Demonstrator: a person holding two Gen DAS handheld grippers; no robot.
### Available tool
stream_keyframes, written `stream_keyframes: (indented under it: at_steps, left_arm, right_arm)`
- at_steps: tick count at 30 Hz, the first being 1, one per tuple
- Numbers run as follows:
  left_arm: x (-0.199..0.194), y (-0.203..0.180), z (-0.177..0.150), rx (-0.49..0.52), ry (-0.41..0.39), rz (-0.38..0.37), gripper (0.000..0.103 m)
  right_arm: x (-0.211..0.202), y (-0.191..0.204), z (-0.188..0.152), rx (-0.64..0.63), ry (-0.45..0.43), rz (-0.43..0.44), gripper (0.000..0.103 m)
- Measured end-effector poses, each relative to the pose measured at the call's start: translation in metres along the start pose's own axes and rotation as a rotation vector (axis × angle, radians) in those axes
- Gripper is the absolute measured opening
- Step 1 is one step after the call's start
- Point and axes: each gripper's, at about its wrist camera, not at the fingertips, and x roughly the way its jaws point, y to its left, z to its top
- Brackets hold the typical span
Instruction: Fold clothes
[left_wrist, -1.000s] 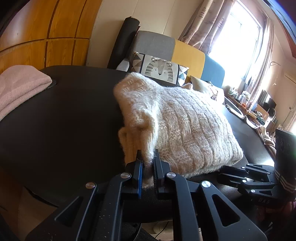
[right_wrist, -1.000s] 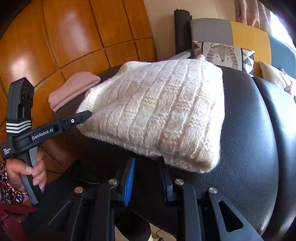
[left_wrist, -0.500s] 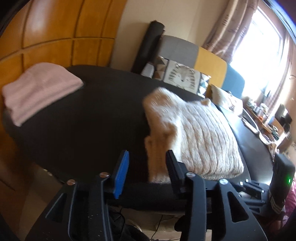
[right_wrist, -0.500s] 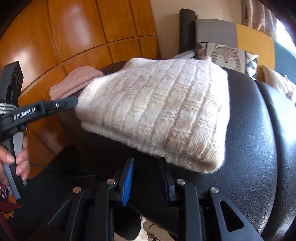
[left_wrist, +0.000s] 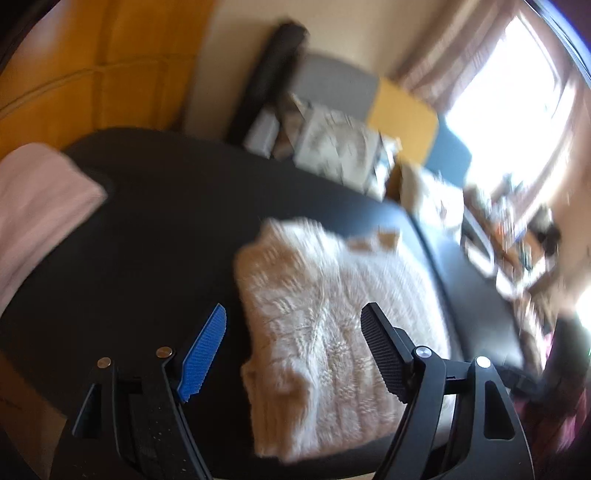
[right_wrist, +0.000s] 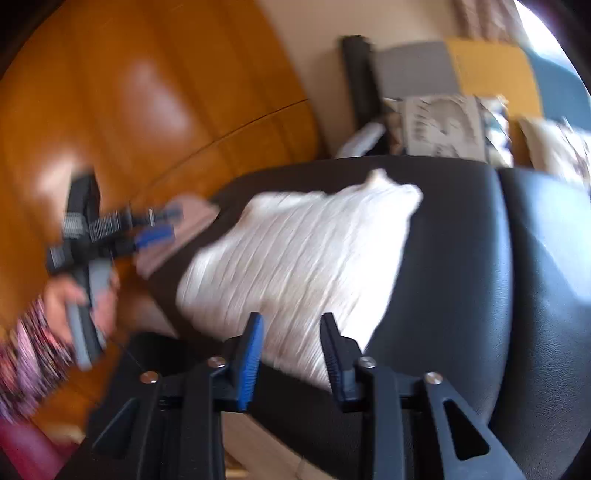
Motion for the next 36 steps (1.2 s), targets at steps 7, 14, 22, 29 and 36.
stream_keyframes:
  at_steps: [7,14,22,29,36]
  left_arm:
    - [0.048,0.004,0.0,0.131,0.098,0.066,0.078]
    - [0.07,0.035,-0.008,0.0,0.145,-0.055,0.083]
    - [0.09,0.066,0.0,-0.211,0.286,-0.273,0.084]
    - [0.093,0.072,0.006,-0.247,0.335,-0.33,0.084]
    - [0.101,0.084,0.01,-0.325,0.388,-0.396,0.084]
  right_arm:
    - [0.04,-0.032,0.032,0.117,0.125,-0.07,0.052]
    - [0.065,-0.059,0.038,0.201,0.204,-0.049,0.081]
    - [0.086,-0.086,0.034,0.363,0.23,0.084,0.081]
    - [0.093,-0.101,0.024,0.46,0.247,0.164,0.082]
    - [0.094,-0.104,0.022,0.465,0.266,0.196,0.082]
